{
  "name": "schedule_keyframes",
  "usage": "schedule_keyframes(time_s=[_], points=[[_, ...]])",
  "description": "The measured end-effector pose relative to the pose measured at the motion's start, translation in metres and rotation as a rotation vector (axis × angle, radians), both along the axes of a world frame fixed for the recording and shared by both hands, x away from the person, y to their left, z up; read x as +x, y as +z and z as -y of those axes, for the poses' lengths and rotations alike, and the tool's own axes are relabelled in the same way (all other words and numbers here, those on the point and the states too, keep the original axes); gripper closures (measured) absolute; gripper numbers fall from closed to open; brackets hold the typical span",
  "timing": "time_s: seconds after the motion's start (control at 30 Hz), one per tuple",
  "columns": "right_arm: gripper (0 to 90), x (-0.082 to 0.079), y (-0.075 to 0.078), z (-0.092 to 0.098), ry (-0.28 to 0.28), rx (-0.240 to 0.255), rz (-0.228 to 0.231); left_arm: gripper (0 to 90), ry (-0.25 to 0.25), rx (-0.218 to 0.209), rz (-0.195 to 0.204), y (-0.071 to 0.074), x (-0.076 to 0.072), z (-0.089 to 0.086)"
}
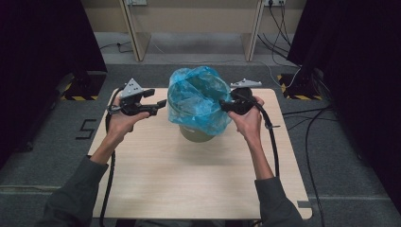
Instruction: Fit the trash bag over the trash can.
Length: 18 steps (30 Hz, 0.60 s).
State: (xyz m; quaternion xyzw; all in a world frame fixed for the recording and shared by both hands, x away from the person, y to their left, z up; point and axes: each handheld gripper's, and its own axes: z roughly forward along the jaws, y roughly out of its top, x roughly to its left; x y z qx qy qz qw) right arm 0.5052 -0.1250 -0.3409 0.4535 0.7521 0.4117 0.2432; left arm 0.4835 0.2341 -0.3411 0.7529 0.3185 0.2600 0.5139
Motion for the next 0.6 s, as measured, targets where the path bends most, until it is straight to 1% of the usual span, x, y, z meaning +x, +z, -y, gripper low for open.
schedule_keyframes(time_s=[0.07,0.13,0.23,0.27,0.33,0.4,0.5,0.53,0.6], points=[[47.2,0.008,0.000,0.005,-0.006,0.002,0.012,32.5,0.003,-0.003,-0.004,0.000,0.001,0.000],[46.8,0.017,0.000,0.009,-0.007,-0.003,0.024,32.0,0.009,-0.003,-0.010,0.000,0.003,0.000],[43.3,0.027,0.001,0.014,-0.020,-0.003,0.025,31.6,0.011,-0.002,-0.013,0.000,0.004,0.000],[40.5,0.027,0.003,0.014,-0.022,0.010,0.027,31.5,0.011,-0.001,-0.013,0.000,0.005,0.000],[38.0,0.021,0.006,0.010,-0.012,0.014,0.041,31.4,0.017,-0.005,-0.017,0.000,0.006,-0.001],[36.7,0.011,0.010,0.003,0.000,-0.004,0.047,31.3,0.019,-0.003,-0.016,0.000,0.007,-0.001],[36.5,-0.005,0.012,-0.011,0.014,-0.048,0.054,31.1,0.029,-0.011,-0.018,0.000,0.010,0.000],[36.7,-0.008,0.011,-0.014,0.011,-0.056,0.055,31.1,0.032,-0.009,-0.019,0.000,0.011,0.001],[37.3,-0.008,0.008,-0.018,0.015,-0.062,0.048,31.1,0.039,-0.001,-0.021,0.000,0.015,0.004]])
